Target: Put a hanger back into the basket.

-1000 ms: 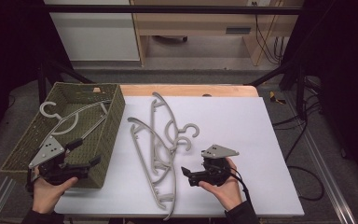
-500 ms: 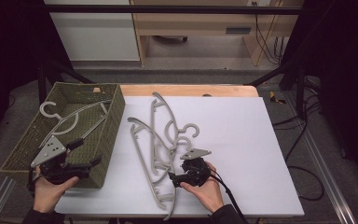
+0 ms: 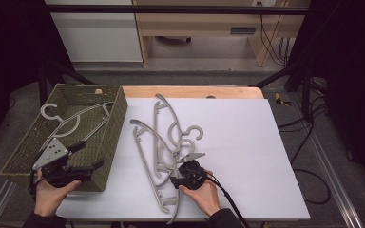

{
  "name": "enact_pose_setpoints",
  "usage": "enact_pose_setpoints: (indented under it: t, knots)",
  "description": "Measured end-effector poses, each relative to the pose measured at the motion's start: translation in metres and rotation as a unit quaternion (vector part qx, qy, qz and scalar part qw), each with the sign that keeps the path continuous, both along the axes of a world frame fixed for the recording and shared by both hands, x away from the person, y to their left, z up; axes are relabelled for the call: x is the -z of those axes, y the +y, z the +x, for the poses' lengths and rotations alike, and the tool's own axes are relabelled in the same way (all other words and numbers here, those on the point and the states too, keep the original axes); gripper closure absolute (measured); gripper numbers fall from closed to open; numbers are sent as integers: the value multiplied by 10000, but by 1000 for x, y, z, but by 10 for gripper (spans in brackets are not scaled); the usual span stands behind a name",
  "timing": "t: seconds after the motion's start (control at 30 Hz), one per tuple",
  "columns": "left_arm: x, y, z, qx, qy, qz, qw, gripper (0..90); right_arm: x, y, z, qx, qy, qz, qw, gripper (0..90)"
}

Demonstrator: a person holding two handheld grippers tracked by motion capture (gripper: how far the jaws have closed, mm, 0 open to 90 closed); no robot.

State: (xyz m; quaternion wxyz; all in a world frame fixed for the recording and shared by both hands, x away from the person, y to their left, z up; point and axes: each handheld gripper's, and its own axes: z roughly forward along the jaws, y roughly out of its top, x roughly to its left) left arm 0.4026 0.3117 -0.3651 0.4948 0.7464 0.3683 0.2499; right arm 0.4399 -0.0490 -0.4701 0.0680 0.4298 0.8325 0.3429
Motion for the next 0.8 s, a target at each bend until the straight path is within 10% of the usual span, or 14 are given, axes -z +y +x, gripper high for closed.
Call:
enact_pose_setpoints:
  t: [0.8]
  knots:
    - [0,0,0,-16,5,24,10000,104,-4,-10,6,359,636,673,9951,769]
